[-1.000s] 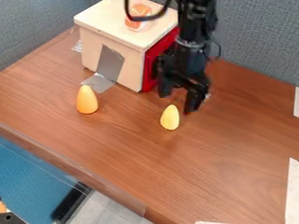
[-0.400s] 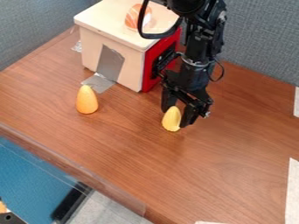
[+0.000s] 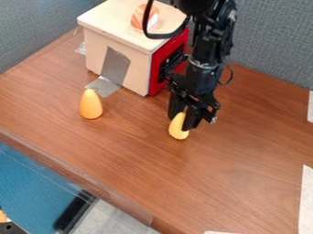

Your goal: Move the yellow object to the bottom middle side of table

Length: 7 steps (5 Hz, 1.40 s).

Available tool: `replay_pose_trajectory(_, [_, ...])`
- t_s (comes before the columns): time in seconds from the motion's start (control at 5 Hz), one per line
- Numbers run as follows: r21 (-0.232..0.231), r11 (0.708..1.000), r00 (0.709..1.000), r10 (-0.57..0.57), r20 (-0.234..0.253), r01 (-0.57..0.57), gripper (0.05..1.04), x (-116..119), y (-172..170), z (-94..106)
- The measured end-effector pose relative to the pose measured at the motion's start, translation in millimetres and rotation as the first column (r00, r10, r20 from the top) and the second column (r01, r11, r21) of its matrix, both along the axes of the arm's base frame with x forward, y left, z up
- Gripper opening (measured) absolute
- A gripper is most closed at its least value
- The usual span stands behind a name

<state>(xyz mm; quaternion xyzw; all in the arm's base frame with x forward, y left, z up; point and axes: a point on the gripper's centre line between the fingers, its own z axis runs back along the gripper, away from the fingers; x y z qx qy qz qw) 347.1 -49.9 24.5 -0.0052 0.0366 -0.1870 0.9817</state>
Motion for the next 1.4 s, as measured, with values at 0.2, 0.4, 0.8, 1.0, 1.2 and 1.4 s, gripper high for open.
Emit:
replay_pose_trajectory(0.2, [-0.025,1.0,0.999,0.013,0.032,-0.013,0.456,-13.4,15.0,20.9])
replay_pose_trajectory(0.4, [-0.019,0.999,0.999,0.04,0.011,-0.04,0.456,-38.6,39.6,16.2])
replay_pose_trajectory(0.8, [0.051,0.999,0.999,0.021,-0.029,-0.019,0.456,-81.0,62.5,-7.2])
replay_pose_trajectory(1.0, [0.066,0.998,0.999,0.017,-0.034,-0.015,0.456,-89.5,68.6,-14.9])
replay_pose_trajectory(1.2, [0.075,0.997,0.999,0.023,-0.028,-0.021,0.53,-88.8,69.9,-14.9])
replay_pose_trajectory(1.4, [0.043,0.999,0.998,0.023,-0.061,-0.021,0.835,-92.5,67.3,-9.1])
